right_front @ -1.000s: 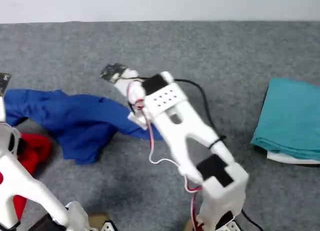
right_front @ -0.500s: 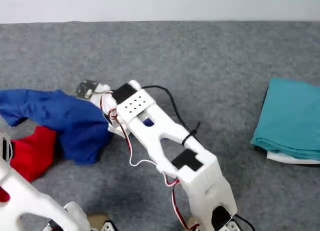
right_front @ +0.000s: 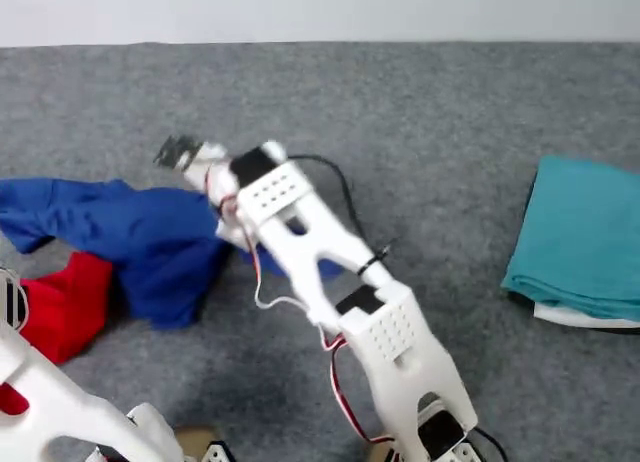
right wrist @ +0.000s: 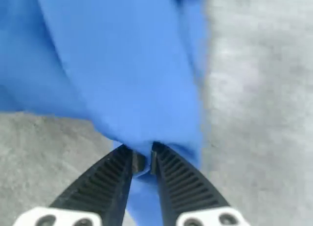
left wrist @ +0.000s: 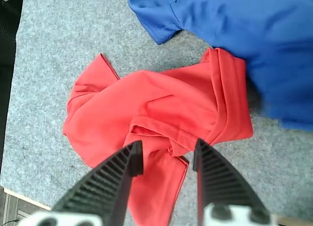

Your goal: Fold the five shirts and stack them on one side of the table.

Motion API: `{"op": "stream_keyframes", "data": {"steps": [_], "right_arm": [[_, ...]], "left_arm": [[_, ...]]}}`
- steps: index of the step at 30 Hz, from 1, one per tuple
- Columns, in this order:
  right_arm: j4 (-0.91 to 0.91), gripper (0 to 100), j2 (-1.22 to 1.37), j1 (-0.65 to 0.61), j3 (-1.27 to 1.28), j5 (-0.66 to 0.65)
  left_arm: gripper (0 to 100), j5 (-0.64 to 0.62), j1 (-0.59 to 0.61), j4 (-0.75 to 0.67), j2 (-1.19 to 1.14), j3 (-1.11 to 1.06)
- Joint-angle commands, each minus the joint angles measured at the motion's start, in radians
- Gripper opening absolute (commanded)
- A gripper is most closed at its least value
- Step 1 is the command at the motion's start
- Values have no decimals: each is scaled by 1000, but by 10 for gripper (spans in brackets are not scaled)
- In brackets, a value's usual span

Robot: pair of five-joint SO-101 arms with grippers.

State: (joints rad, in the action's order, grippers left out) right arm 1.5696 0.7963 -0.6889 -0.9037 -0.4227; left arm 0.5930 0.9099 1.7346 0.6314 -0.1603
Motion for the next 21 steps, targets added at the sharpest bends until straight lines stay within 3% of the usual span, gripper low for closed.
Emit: {"op": "stream_keyframes", "data": {"steps": [1,4,9,14,21], "right_arm": [[117,11,-22,94,-244,-46],[217,11,-22,151,-399,-101],[228,11,-71,266,-519,-110],[226,11,-136,363,-348,-155],[143,17,-99,591,-216,-218]], "left_arm": [[175,-11,9,-3,17,10],[175,-11,5,-2,17,8],[175,-12,3,2,17,7],[175,-12,2,0,20,-44],[174,-14,2,2,25,-104]]}}
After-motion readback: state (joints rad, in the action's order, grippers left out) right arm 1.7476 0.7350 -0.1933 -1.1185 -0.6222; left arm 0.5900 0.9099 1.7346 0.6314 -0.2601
